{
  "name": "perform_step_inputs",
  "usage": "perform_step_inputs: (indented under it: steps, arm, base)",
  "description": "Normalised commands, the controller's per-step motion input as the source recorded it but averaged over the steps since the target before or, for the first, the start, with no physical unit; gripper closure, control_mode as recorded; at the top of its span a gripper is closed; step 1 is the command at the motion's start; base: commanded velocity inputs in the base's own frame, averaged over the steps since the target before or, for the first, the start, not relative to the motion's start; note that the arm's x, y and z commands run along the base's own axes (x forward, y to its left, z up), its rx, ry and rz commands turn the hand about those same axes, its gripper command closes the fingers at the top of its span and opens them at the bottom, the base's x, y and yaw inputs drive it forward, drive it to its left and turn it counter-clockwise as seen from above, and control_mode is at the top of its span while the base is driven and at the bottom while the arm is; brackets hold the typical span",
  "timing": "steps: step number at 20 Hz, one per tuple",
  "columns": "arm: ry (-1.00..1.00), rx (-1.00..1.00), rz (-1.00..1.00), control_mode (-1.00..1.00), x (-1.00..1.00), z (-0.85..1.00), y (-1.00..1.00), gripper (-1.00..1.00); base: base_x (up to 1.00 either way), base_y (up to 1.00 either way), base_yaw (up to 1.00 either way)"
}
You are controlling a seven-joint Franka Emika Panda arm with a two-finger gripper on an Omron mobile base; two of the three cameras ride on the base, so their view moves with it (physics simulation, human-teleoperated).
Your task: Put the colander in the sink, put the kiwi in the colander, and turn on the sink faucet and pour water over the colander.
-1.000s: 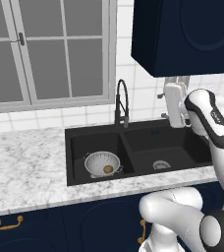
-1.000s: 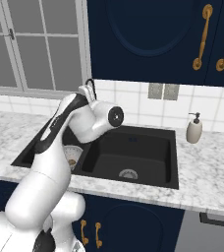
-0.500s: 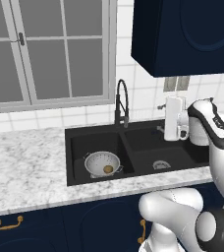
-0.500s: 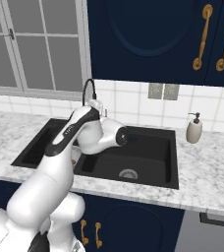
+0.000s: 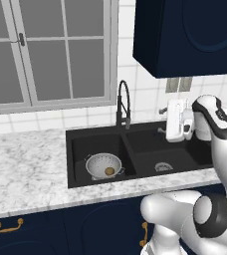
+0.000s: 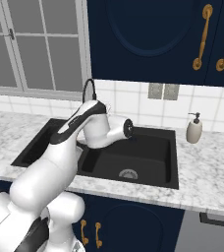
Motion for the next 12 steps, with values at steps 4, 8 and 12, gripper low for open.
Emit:
perform_step_inputs:
  steps: [4,8,12]
  arm:
    - [0.29,0.18,-0.01,-1.0,0.02,-0.43,0.0,-1.0]
    - [0.21,0.08,0.0,-1.0,0.21,-0.3,0.02,-1.0]
    - [0.15,0.16,0.0,-1.0,0.3,-0.03,0.2,-1.0]
  base:
    - [0.0,0.0,0.0]
    - [0.0,0.0,0.0]
    - [0.0,0.0,0.0]
